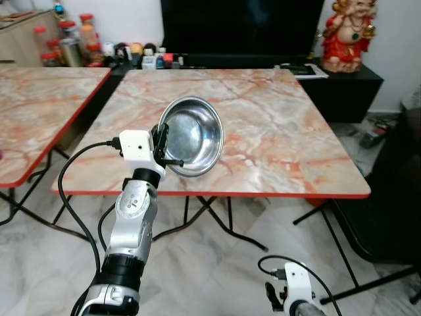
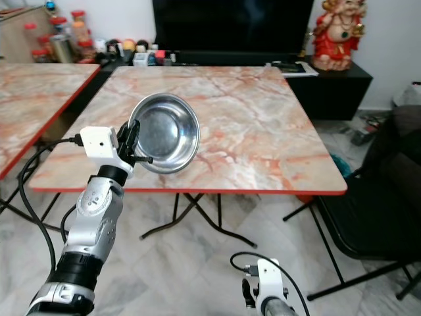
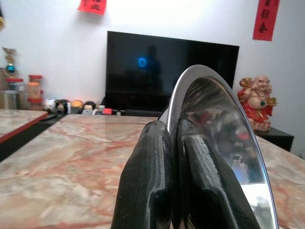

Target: Setting the table

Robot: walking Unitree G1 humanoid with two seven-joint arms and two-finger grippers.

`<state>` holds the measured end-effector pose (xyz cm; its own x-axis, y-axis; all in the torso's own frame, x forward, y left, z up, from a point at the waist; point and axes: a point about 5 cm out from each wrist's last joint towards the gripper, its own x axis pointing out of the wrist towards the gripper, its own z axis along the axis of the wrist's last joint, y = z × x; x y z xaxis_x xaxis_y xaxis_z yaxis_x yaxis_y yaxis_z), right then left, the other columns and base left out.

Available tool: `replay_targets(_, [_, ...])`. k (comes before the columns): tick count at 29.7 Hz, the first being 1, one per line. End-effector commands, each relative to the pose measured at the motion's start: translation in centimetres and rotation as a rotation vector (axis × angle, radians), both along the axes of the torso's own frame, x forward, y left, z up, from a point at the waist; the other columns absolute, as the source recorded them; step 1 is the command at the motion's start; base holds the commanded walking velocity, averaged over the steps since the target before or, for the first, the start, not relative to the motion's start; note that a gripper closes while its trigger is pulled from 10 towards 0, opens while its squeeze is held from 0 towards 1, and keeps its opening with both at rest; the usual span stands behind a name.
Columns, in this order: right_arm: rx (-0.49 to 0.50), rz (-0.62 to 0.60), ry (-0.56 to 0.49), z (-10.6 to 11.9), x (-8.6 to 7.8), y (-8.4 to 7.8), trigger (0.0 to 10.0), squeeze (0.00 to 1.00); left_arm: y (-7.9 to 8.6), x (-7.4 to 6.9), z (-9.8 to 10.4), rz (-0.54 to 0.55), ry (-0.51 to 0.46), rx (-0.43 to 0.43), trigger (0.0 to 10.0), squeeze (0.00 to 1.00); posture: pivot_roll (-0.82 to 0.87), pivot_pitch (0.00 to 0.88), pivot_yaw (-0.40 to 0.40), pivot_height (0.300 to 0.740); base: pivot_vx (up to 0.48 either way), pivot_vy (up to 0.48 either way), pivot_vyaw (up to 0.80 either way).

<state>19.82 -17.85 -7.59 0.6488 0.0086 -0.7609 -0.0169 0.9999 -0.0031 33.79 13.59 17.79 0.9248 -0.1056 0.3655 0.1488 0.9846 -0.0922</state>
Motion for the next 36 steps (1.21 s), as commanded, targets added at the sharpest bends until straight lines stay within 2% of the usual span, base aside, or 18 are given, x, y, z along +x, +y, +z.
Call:
replay_targets(1, [0.000, 0.001, -0.012, 0.23, 0.42, 0.01, 10.0, 0.00, -0.08, 0.16, 0.58, -0.002, -0.016, -0.005, 10.0, 0.00, -0.03, 0.000, -0.018, 0.740, 0.000, 0.000, 0.00])
replay_targets(9, [-0.005, 0.004, -0.008, 0.21, 0.42, 0.03, 10.0, 0.00, 0.02, 0.22, 0.57, 0.001, -0.014, -0.006, 10.0, 0.00, -0.02, 0.000, -0.020, 0.740, 0.275, 0.000, 0.00])
replay_targets(13, [0.000, 0.002, -0.003, 0.20, 0.43, 0.07, 10.0, 0.00, -0.04, 0.24, 0.52, -0.002, -0.011, -0.006, 10.0, 0.00, -0.02, 0.000, -0.020, 0.740, 0.283, 0.000, -0.61])
replay_targets(30, [-0.023, 0.046, -0.022, 0.33, 0.62, 0.31, 10.0, 0.00, -0.06, 0.26, 0.71, -0.005, -0.019, -0.004, 10.0, 0.00, -0.02, 0.000, -0.017, 0.740, 0.286, 0.000, 0.03])
replay_targets(36, [-0.003, 0.016, -0.017, 0.25, 0.49, 0.29, 10.0, 0.00, -0.06, 0.24, 0.73, -0.007, -0.020, -0.003, 10.0, 0.00, -0.02, 0.000, -0.015, 0.740, 0.284, 0.000, 0.20])
